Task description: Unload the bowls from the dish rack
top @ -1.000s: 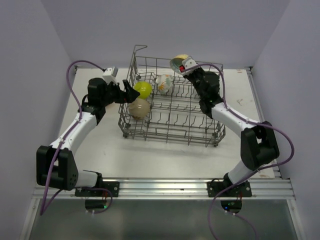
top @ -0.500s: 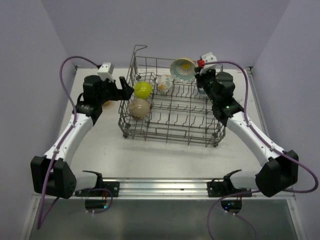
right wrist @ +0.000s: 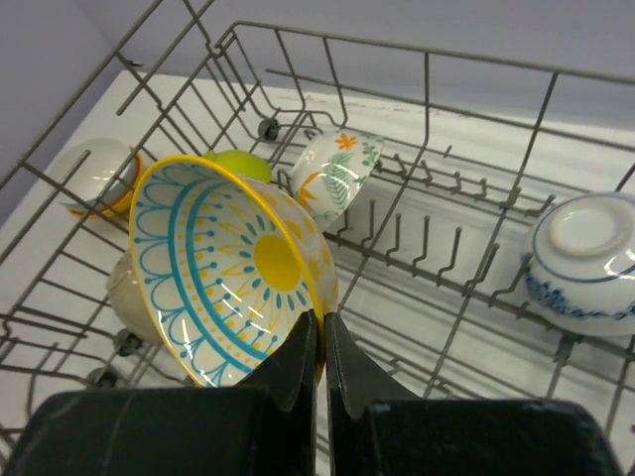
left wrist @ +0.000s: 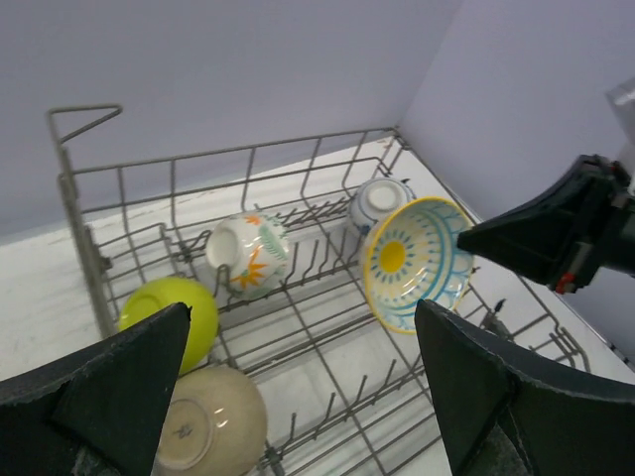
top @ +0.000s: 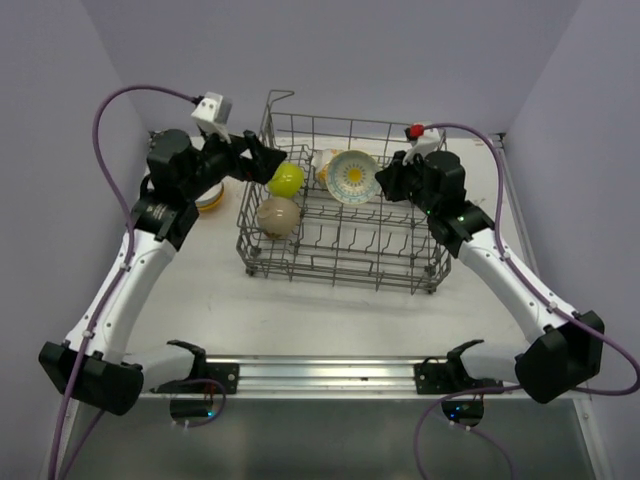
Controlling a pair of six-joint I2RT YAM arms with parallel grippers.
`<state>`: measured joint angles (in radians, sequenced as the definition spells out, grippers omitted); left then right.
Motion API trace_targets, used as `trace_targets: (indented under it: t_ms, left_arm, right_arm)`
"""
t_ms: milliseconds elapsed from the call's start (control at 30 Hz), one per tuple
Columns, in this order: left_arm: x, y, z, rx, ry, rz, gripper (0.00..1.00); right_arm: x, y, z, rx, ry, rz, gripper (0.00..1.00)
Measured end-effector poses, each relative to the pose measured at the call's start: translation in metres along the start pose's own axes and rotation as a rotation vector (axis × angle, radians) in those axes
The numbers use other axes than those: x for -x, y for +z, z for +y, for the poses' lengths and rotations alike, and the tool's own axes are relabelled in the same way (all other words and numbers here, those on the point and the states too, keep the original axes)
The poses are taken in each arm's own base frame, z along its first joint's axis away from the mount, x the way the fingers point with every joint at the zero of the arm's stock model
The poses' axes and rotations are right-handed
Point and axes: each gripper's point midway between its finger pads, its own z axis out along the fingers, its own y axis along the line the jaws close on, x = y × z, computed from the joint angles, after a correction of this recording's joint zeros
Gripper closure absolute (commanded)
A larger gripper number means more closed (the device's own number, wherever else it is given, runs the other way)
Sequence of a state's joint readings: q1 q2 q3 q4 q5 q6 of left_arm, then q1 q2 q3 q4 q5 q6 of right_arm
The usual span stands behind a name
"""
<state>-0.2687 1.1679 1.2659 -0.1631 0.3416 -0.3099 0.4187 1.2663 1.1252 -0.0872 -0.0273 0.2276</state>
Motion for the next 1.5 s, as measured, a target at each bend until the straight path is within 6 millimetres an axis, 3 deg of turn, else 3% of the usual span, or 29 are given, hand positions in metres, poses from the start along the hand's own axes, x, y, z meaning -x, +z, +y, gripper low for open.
trace_targets:
  t_ms: [67, 167, 467, 567, 600, 733, 967, 1167, 1267, 1300, 1333, 1433, 1500]
  left_arm:
    - [-0.001, 0.012, -0.022, -0.068, 0.01, 0.029, 0.0]
    - [-0.017, 0.031, -0.045, -0.142, 0.01, 0.108, 0.0]
    - [-0.11, 0.058, -0.088, -0.199, 0.014, 0.383, 0.0]
    - [-0.123, 0.059, -0.103, -0.208, 0.031, 0.41, 0.14]
    - [-0.125, 0.059, -0.108, -0.214, 0.033, 0.413, 0.25]
    - [-0.126, 0.062, -0.103, -0.168, 0.027, 0.401, 0.5]
    - [-0.133, 0.065, -0.09, -0.095, 0.022, 0.398, 0.63]
    - [-0.134, 0.067, -0.08, -0.035, 0.02, 0.39, 1.0]
    - [-0.138, 0.071, -0.073, 0.001, 0.021, 0.395, 1.0]
    - [-0.139, 0.071, -0.071, 0.009, 0.021, 0.397, 1.0]
    - [-0.141, 0.071, -0.071, 0.017, 0.023, 0.402, 1.0]
    - [-0.148, 0.069, -0.064, 0.059, 0.027, 0.429, 1.0]
    - [-0.153, 0.069, -0.054, 0.109, 0.034, 0.455, 1.0]
  right_arm:
    - [-0.004, -0.003, 0.006, 0.021, 0.051, 0.018, 1.0]
    - [-0.005, -0.01, 0.014, 0.054, 0.109, 0.022, 1.0]
    - [-0.016, -0.031, 0.028, 0.127, 0.21, 0.017, 1.0]
    - [-0.02, -0.033, 0.029, 0.135, 0.222, 0.023, 1.0]
    - [-0.021, -0.034, 0.03, 0.142, 0.225, 0.024, 1.0]
    - [-0.024, -0.039, 0.031, 0.151, 0.238, 0.013, 1.0]
    - [-0.029, -0.046, 0.033, 0.169, 0.269, 0.004, 1.0]
    - [-0.033, -0.047, 0.043, 0.219, 0.305, 0.009, 1.0]
    - [-0.031, -0.048, 0.046, 0.232, 0.316, 0.002, 1.0]
    - [-0.032, -0.047, 0.046, 0.231, 0.318, 0.005, 0.91]
    - [-0.034, -0.047, 0.045, 0.227, 0.32, 0.009, 0.68]
    - [-0.038, -0.048, 0.042, 0.21, 0.327, 0.009, 0.36]
    - [-0.038, -0.053, 0.037, 0.189, 0.328, -0.007, 0.3]
